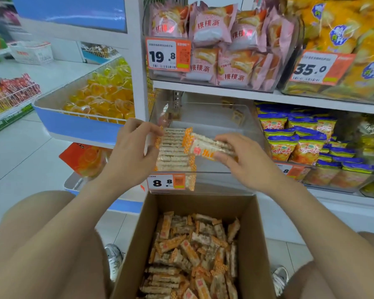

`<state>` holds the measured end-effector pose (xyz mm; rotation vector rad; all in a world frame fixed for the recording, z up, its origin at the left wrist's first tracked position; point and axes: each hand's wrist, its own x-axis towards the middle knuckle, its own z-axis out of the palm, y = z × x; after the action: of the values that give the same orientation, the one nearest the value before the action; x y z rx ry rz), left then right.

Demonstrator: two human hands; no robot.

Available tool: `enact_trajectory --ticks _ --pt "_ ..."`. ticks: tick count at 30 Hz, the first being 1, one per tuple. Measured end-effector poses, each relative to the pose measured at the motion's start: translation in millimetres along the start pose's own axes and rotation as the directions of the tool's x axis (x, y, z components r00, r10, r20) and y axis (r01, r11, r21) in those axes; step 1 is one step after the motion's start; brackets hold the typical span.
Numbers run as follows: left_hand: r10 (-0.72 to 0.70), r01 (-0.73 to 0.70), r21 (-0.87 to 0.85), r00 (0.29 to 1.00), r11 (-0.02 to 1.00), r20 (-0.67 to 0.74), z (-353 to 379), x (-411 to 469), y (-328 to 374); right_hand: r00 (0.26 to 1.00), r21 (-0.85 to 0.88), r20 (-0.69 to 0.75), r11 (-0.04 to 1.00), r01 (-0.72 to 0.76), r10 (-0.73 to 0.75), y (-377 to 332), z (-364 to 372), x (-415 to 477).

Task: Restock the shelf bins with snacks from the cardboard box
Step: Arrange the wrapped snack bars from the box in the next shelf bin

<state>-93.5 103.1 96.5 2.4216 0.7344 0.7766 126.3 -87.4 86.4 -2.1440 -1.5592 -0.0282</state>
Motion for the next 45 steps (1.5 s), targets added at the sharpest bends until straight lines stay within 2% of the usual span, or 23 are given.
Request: enact_trajectory --ticks 3,6,9,14,16,18,22,28,30,32,34,37,39,41,45 --pt "-0.152 0.152 0.006 0.988 0.988 -0.007 11.8 8.6 -13.6 0.981 0.029 0.192 0.999 -0.015 0.009 12.8 8.3 28.3" --pt "-0.234 0.234 0.006 0.971 0.972 0.052 21.9 15.6 -16.3 0.950 0.068 0.309 0.996 -0.062 0.038 10.9 28.3 52.8" --pt "-0.228 0.223 0.072 0.971 0.972 0.071 29.3 20.3 -14.3 0.897 0.118 0.442 0.991 -0.063 0.005 0.5 45.7 76.4" --pt "-0.219 0.211 0.132 0.975 0.968 0.046 32.4 25.4 -19.3 0.756 0.074 0.652 0.997 0.016 -0.061 -6.0 62.9 96.2" --pt "-0.217 0.209 0.140 0.975 0.968 0.047 33.0 27.1 -20.9 0.711 0.101 0.701 0.995 -0.020 -0.057 -6.0 61.1 101.2" --pt "-0.212 0.203 0.145 0.976 0.968 0.044 34.2 28.0 -21.7 0.691 0.115 0.723 0.990 -0.083 -0.026 -6.7 57.1 105.5" --pt "-0.232 0.223 0.173 0.972 0.959 0.035 35.6 27.5 -21.7 0.734 0.030 0.678 0.997 -0.070 0.031 -10.7 56.8 107.9" --pt "-0.221 0.210 0.182 0.974 0.961 0.040 38.8 25.6 -23.1 0.739 -0.049 0.646 0.977 -0.208 0.190 -15.0 52.4 103.1" --pt "-0.215 0.205 0.181 0.976 0.962 0.037 40.7 25.3 -24.1 0.691 -0.001 0.683 0.947 -0.322 0.236 -15.2 49.7 98.9" --pt "-0.214 0.205 0.182 0.976 0.962 0.029 42.7 25.6 -25.1 0.590 0.089 0.757 0.852 -0.517 0.279 -16.7 50.0 94.9" --pt "-0.217 0.209 0.184 0.976 0.960 0.023 44.4 26.3 -25.3 0.552 0.120 0.785 0.804 -0.582 0.283 -20.5 55.8 93.1" --pt "-0.221 0.213 0.190 0.975 0.958 0.020 45.6 26.3 -24.9 0.585 0.155 0.741 0.764 -0.627 0.330 -23.8 63.2 89.6" --pt "-0.223 0.215 0.187 0.975 0.959 0.023 45.2 26.5 -25.2 0.674 0.188 0.641 0.777 -0.601 0.367 -19.5 63.4 88.9" --pt "-0.224 0.216 0.183 0.974 0.959 0.022 44.3 26.6 -25.7 0.762 0.160 0.539 0.844 -0.512 0.360 -12.4 65.7 88.4" --pt "-0.214 0.207 0.178 0.976 0.962 0.025 42.8 24.2 -26.0 0.752 0.177 0.576 0.849 -0.497 0.320 -15.7 67.5 83.1"
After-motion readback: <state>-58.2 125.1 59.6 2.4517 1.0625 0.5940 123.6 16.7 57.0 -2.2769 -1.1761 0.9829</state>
